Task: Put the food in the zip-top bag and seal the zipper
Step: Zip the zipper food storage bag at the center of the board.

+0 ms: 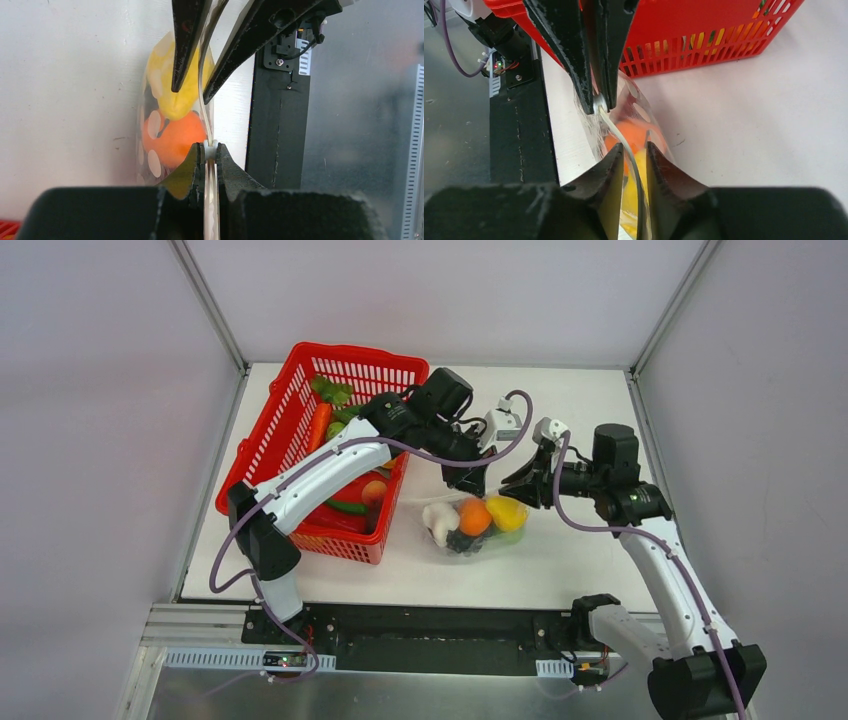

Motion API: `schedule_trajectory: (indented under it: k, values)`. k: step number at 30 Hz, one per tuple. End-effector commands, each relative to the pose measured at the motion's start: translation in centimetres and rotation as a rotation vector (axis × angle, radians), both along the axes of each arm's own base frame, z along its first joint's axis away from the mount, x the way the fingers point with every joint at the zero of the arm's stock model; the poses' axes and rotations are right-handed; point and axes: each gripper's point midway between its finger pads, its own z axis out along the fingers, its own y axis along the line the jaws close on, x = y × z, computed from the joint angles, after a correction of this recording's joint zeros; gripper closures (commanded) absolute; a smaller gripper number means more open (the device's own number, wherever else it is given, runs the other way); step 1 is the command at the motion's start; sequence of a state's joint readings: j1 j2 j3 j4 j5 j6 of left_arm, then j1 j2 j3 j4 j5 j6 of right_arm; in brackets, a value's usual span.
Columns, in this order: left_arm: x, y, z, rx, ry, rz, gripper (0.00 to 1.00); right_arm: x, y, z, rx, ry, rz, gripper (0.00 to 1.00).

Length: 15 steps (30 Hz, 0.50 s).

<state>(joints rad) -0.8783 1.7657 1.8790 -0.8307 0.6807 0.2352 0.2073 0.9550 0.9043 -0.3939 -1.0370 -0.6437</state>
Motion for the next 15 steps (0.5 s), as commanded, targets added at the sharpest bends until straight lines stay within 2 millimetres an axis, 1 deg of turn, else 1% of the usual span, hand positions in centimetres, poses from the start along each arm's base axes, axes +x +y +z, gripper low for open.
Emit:
schedule_trajectory:
  k: [1,2,6,8,15]
  values:
    - [-0.8,-0.9,2.8,-0.084,-0.038,-0.056,1.00,-0.3,0.7,0.9,0.029,-0.068,0.047,0.79]
    - [-0.8,-0.9,2.9,-0.086,-0.040,-0.055,1.00,-0.1,0.7,0.8,0.029,-0.078,0.032,0.80]
    - [-0.4,-0.6,2.7,-0.073,-0.052,-0.040,1.00,0.3,0.2,0.9,0.044,-0.112,-0.049,1.00]
    - [-0.4,-0.4,2.5,-0.062,-0.060,-0.033,1.00,0.5,-0.1,0.9,0.048,-0.127,-0.091,1.00]
    - [0.3,1.1,1.1,-0.038,-0.088,0.031,1.00,2.1,-1.5,2.0,0.089,-0.153,-0.288,1.00]
